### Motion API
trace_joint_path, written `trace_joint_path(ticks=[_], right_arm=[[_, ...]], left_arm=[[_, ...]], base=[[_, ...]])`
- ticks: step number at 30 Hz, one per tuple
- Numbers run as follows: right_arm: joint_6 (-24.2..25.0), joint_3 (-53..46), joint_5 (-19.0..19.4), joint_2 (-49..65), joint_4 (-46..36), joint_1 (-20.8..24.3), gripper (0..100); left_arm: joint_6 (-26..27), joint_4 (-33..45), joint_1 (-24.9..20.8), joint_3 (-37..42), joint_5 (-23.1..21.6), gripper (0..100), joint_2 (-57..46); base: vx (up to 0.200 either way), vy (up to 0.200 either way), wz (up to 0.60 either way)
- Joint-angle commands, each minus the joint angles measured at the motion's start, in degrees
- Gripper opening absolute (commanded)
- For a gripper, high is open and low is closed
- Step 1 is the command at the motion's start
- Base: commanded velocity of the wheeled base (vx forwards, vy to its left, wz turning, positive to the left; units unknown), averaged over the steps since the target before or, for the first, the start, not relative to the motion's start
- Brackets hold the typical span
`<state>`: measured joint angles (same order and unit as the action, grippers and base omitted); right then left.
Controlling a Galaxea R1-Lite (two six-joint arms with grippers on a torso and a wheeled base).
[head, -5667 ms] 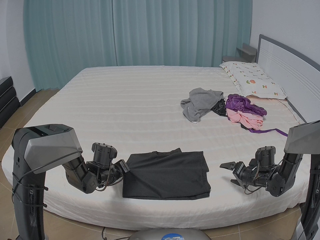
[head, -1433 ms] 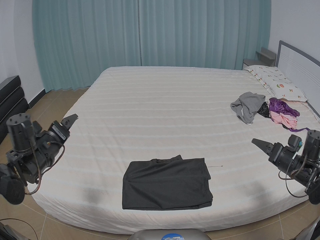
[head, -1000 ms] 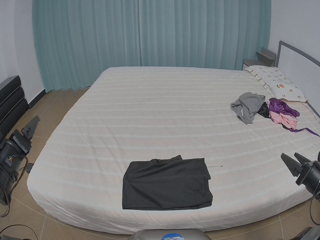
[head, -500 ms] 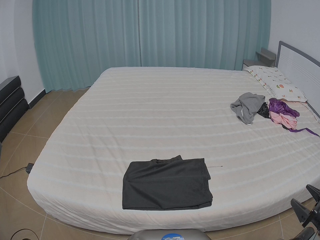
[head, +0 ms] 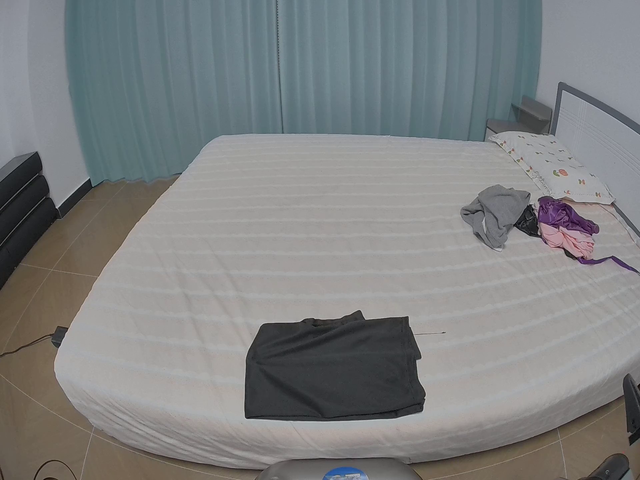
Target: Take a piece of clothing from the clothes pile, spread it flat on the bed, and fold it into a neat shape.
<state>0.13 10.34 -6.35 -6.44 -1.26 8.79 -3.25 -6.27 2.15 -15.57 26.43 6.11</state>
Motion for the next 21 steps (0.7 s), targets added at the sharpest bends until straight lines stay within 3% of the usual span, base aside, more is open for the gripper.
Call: trace_joint_path(ticks=[1,3,9,14,21], right_arm=[[-1.2,-1.5,-1.8,0.7,1.1,-0.1,100],[-1.5,-0.4,-4.3,0.1,-2.1,-1.5,100],[-0.3,-4.4,-3.2,0.7,-3.1,-2.3,100],[-0.6,-10.3,-1.5,0.7,10.0,-2.4,100],[0.1,-10.3,-1.0,0.7,9.8,-2.4,100]], left_arm=[[1.1,0.3,-1.5,3.0,-2.1,100,-4.9],[4.6,-1.4,-2.0,7.3,-4.5,100,-5.9],[6.0,-11.9,-2.1,15.6,-6.4,100,-5.8],[4.0,-9.8,-2.1,15.6,-9.5,100,-5.9],[3.7,-1.4,-2.1,15.6,-14.3,100,-5.9]], base=[[0.000,0.000,0.00],[0.000,0.000,0.00],[0.000,0.000,0.00],[0.000,0.000,0.00],[0.000,0.000,0.00]])
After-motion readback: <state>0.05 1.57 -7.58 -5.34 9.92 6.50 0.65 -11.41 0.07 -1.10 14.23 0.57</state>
